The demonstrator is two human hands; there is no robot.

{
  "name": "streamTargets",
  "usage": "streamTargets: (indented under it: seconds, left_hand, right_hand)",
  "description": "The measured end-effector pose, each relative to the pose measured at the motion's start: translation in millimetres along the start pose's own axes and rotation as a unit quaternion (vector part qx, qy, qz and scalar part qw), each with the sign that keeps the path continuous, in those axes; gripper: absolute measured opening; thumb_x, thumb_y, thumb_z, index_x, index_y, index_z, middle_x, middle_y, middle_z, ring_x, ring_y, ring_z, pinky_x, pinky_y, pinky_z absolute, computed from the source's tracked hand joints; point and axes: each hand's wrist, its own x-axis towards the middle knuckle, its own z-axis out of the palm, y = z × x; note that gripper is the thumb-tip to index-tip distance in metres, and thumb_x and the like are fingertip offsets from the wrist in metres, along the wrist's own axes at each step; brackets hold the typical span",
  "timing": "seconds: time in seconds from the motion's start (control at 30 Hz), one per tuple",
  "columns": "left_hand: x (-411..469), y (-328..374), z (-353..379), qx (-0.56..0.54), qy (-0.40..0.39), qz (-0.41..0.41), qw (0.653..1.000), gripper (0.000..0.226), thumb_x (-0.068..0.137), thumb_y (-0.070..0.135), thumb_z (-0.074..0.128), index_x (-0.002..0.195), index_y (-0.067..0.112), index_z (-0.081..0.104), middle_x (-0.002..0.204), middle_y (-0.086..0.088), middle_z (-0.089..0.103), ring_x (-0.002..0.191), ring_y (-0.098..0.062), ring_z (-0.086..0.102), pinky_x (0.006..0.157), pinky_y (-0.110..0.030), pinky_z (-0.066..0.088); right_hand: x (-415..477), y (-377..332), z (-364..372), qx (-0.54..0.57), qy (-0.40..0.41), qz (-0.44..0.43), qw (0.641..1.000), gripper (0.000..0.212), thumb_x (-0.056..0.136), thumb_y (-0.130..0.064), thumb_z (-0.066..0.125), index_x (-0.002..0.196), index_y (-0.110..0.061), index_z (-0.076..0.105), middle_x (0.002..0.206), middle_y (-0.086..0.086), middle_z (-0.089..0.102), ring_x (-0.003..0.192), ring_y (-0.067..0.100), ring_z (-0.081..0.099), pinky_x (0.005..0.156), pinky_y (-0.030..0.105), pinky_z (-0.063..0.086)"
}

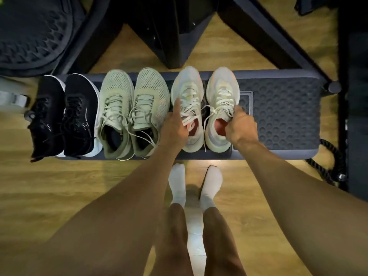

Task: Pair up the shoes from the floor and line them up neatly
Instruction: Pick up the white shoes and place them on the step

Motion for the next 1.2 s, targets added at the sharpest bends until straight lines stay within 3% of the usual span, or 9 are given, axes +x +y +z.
streamTargets:
  seconds: [0.13,0.33,0.43,0.57,0.7,0.8,0.9,1.0,1.2]
  left_hand:
    - [-2.3,3.0,1.0,0.014,-0.017,-0.026,0.999,0.083,0.089,0.002,0.053,0.154,0.023,0.007,0.137,-0.018,0.044,0.12,-0.031,0.05,0.097,-0.038,0.042]
    - [-3.0,17.6,-2.9,0.069,-0.084,-0.078,0.991,0.093,0.09,0.015,0.059,0.153,0.02,-0.008,0.141,-0.019,0.038,0.12,-0.03,0.049,0.093,-0.035,0.04]
    - [-10.1,23.4,-12.4,0.104,-0.098,-0.069,0.987,0.088,0.091,0.035,0.056,0.153,0.021,-0.005,0.137,-0.017,0.047,0.119,-0.03,0.053,0.101,-0.04,0.037]
    - [-39.5,45.3,-51.4,0.127,-0.074,-0.022,0.989,0.076,0.092,0.056,0.042,0.152,0.024,0.008,0.14,-0.015,0.046,0.123,-0.034,0.049,0.099,-0.049,0.043]
    - [-84.3,76.7,-125.0,0.18,0.016,0.039,0.983,0.068,0.094,0.057,0.034,0.15,0.021,0.021,0.148,-0.014,0.035,0.129,-0.037,0.04,0.102,-0.05,0.036]
    - [-134.4,92.1,-188.5,0.201,0.128,0.099,0.966,0.064,0.094,0.054,0.037,0.148,0.019,0.03,0.149,-0.017,0.034,0.13,-0.038,0.039,0.106,-0.051,0.032]
    - [-182.5,102.4,-235.7,0.22,0.17,0.112,0.954,0.064,0.093,0.054,0.039,0.147,0.021,0.031,0.152,-0.016,0.029,0.136,-0.036,0.033,0.112,-0.051,0.023]
    - [-241.5,101.3,-274.0,0.217,0.242,0.095,0.941,0.065,0.091,0.058,0.038,0.145,0.022,0.034,0.153,-0.016,0.03,0.137,-0.035,0.033,0.113,-0.051,0.023]
    - [-358.3,73.7,-323.6,0.209,0.347,-0.02,0.914,0.071,0.086,0.066,0.03,0.143,0.026,0.04,0.152,-0.014,0.033,0.137,-0.034,0.034,0.112,-0.051,0.027]
  right_hand:
    - [2.2,2.7,6.9,-0.021,-0.024,-0.026,0.999,0.059,0.085,-0.001,0.05,0.14,-0.012,0.033,0.111,0.023,0.061,0.106,0.042,0.057,0.091,0.047,0.049]
    - [1.0,6.9,3.1,-0.038,-0.093,-0.016,0.995,0.077,0.08,-0.001,0.065,0.143,-0.015,0.023,0.108,0.019,0.061,0.106,0.038,0.057,0.089,0.045,0.049]
    - [-8.6,-2.2,-5.7,-0.045,-0.106,-0.012,0.993,0.068,0.086,-0.011,0.062,0.141,-0.011,0.022,0.121,0.02,0.056,0.112,0.038,0.054,0.093,0.045,0.046]
    - [-48.4,-29.6,-45.5,-0.076,-0.074,-0.117,0.988,0.044,0.097,-0.024,0.042,0.138,-0.01,0.032,0.133,0.019,0.045,0.121,0.04,0.046,0.094,0.046,0.042]
    - [-114.4,-75.9,-104.7,-0.152,-0.005,-0.23,0.961,0.055,0.1,-0.045,0.029,0.146,-0.015,0.028,0.149,0.014,0.032,0.134,0.035,0.033,0.103,0.051,0.034]
    - [-177.4,-105.7,-150.1,-0.187,0.061,-0.304,0.932,0.057,0.099,-0.048,0.029,0.147,-0.018,0.026,0.154,0.013,0.026,0.139,0.032,0.028,0.108,0.048,0.029]
    - [-226.6,-122.2,-182.9,-0.206,0.092,-0.354,0.908,0.063,0.097,-0.052,0.029,0.15,-0.021,0.021,0.158,0.01,0.02,0.144,0.029,0.02,0.112,0.048,0.024]
    - [-277.2,-139.7,-208.6,-0.216,0.122,-0.435,0.865,0.068,0.095,-0.057,0.029,0.151,-0.021,0.02,0.159,0.008,0.017,0.146,0.026,0.015,0.115,0.048,0.022]
    - [-369.5,-181.4,-228.9,-0.235,0.149,-0.562,0.779,0.07,0.094,-0.062,0.028,0.151,-0.023,0.021,0.158,0.007,0.02,0.146,0.026,0.016,0.115,0.049,0.019]
